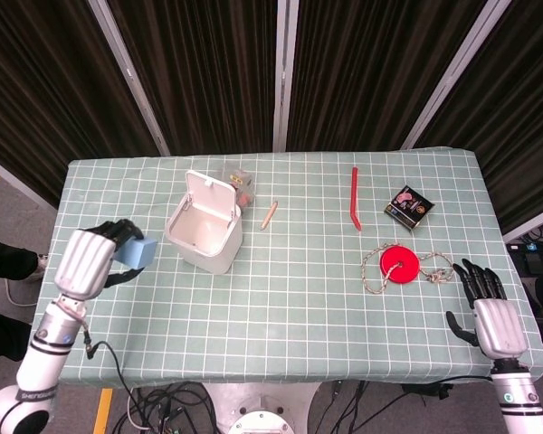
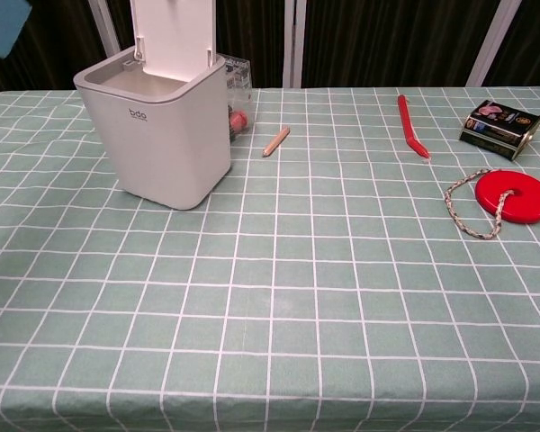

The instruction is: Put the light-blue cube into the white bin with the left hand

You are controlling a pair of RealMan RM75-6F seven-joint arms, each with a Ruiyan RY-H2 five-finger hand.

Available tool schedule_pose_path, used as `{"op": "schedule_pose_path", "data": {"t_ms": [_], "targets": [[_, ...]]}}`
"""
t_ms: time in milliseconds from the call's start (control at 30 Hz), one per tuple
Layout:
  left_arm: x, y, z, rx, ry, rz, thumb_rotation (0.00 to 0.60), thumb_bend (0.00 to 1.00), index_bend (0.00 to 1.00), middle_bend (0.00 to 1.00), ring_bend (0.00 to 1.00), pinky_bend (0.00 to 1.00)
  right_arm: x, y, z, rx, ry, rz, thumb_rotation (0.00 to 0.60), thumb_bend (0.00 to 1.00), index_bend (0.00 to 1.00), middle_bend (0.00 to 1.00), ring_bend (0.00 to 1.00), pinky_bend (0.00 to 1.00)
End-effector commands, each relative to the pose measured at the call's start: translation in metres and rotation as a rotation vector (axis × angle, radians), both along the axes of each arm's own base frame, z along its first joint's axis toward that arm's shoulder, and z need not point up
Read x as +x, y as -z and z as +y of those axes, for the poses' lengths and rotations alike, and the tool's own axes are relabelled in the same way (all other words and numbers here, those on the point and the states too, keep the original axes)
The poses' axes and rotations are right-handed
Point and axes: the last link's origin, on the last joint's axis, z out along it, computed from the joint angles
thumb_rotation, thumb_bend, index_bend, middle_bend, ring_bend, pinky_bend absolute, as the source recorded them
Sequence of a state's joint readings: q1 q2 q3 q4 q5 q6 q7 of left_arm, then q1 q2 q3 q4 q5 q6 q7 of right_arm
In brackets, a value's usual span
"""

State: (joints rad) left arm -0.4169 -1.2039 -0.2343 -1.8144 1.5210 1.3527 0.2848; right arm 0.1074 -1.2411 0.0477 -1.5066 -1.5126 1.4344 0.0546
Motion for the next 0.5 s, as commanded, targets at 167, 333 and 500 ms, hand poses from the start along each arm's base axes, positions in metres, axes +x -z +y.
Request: {"op": "schedule_pose_path", "data": {"t_ms": [167, 333, 500], "targets": [[0.048, 0.035, 0.05, -0.087, 0.062, -0.039, 0.6, 0.24, 0.43, 0.47, 0.48, 0.73, -0.003, 0.0, 0.001, 0.0, 0.012, -0.003, 0.6, 0.29, 0.0, 0.02, 0.0, 0.0], [0.046, 0.047, 0.066, -0.066, 0.056, -0.014, 0.6, 0.12, 0.0, 0.0, 0.0, 0.19, -0.008, 0.002, 0.001, 0.006, 0.025, -0.008, 0.6, 0.29, 0.0, 0.02, 0.0, 0.0], [0.023, 0.033, 0.06, 0.021, 0.016, 0.007, 0.6, 0.1, 0.0, 0.0, 0.0, 0.14, -0.009, 0.003, 0.0, 0.011, 0.026, -0.01, 0.6, 0.29, 0.0, 0.02, 0.0, 0.0]]}}
